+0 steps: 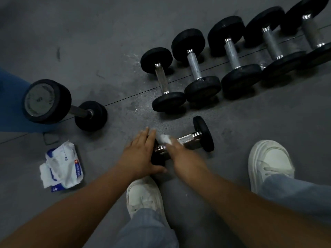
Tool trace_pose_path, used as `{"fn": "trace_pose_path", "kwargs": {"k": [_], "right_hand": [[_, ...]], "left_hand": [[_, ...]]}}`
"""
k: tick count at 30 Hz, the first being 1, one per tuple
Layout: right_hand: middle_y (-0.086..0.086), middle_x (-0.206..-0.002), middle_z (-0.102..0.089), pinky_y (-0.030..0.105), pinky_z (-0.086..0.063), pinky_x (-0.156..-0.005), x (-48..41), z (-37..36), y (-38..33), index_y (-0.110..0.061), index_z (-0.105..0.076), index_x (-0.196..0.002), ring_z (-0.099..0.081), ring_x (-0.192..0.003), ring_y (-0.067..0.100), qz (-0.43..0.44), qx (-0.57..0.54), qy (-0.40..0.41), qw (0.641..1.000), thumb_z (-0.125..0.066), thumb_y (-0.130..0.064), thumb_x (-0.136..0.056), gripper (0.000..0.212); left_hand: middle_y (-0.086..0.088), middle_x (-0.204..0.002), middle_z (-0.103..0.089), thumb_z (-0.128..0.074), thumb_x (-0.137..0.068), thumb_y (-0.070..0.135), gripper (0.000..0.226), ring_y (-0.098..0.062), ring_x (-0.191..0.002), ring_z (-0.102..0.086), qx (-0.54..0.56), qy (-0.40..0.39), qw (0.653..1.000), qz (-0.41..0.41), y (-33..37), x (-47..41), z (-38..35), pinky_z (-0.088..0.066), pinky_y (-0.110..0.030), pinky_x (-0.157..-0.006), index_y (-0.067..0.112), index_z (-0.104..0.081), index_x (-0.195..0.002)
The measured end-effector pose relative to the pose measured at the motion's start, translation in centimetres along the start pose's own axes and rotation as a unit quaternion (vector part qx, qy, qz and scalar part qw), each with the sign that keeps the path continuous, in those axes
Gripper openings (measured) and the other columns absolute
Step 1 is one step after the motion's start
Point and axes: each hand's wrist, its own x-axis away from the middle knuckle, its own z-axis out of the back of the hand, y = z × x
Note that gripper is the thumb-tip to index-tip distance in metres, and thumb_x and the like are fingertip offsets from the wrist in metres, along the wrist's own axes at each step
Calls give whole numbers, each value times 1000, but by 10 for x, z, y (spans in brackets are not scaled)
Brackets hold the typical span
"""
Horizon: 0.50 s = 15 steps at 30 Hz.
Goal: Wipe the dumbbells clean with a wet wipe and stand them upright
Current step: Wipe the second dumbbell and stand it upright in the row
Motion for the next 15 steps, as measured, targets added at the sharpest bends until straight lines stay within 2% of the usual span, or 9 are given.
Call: {"fn": "trace_pose_path", "kwargs": {"k": [2,4,6,7,9,10,11,13,15], "right_hand": [[6,-148,-36,48,-52,-85,-16,7,3,-22,-29,-149,-57,-113,39,-10,-2,21,1000,-40,-8,-96,55],[8,-148,-35,43,-50,-82,-34,21,11,-23,-27,-148,-58,-110,36,-87,-2,92,992,-40,-8,-97,55],[2,-158,-20,42,-47,-93,-38,26,7,-29,-18,-152,-55,-118,34,-77,-2,89,993,-37,-10,-99,60],[-1,-159,-17,42,-45,-98,-38,24,1,-33,-16,-153,-53,-122,34,-28,-9,64,997,-35,-12,-100,60],[-4,-158,-22,43,-44,-101,-39,20,-8,-41,-19,-150,-49,-127,32,72,-10,15,997,-39,-22,-101,57],[-3,-155,-31,42,-45,-100,-48,25,-4,-41,-26,-147,-51,-125,32,66,-4,23,998,-40,-29,-101,50],[0,-148,-40,40,-45,-96,-59,33,3,-37,-33,-142,-54,-121,34,19,-14,43,999,-39,-33,-100,43],[2,-146,-39,40,-46,-93,-70,41,7,-32,-36,-141,-57,-115,35,-45,-5,82,996,-39,-29,-99,42],[-2,-155,-30,42,-46,-97,-64,34,-2,-35,-30,-146,-57,-118,34,2,19,61,998,-39,-30,-101,45]], "left_hand": [[-2,-166,0,-75,-64,72,131,-21,-151,-9,41,15,999,15,-9,-10,13,-22,-42,-119,19,1,-158],[0,-160,-23,-77,-70,61,110,-22,-144,-29,64,90,994,11,-15,-10,16,-37,-42,-111,19,-22,-155],[-1,-149,-43,-74,-81,46,78,-25,-132,-46,70,186,980,-3,-12,-7,10,-45,-39,-100,16,-42,-145],[-3,-148,-44,-73,-82,42,72,-27,-131,-47,77,208,975,-4,-9,-6,5,-44,-38,-101,13,-45,-142],[-8,-161,-24,-76,-79,45,93,-26,-146,-26,86,173,981,2,-4,-10,-3,-31,-38,-113,8,-30,-151],[-8,-165,-9,-78,-75,49,109,-25,-151,-12,82,141,987,4,-4,-14,-6,-21,-38,-119,7,-18,-155],[-8,-165,0,-79,-71,53,120,-24,-152,-2,73,124,990,7,-6,-19,-7,-15,-38,-121,8,-9,-157],[-8,-165,3,-81,-67,55,127,-24,-152,0,47,118,992,11,-12,-27,-2,-15,-41,-122,9,-4,-157],[-11,-165,-3,-81,-67,50,123,-25,-152,-6,48,124,991,7,-16,-32,1,-21,-44,-121,8,-8,-157]]}}
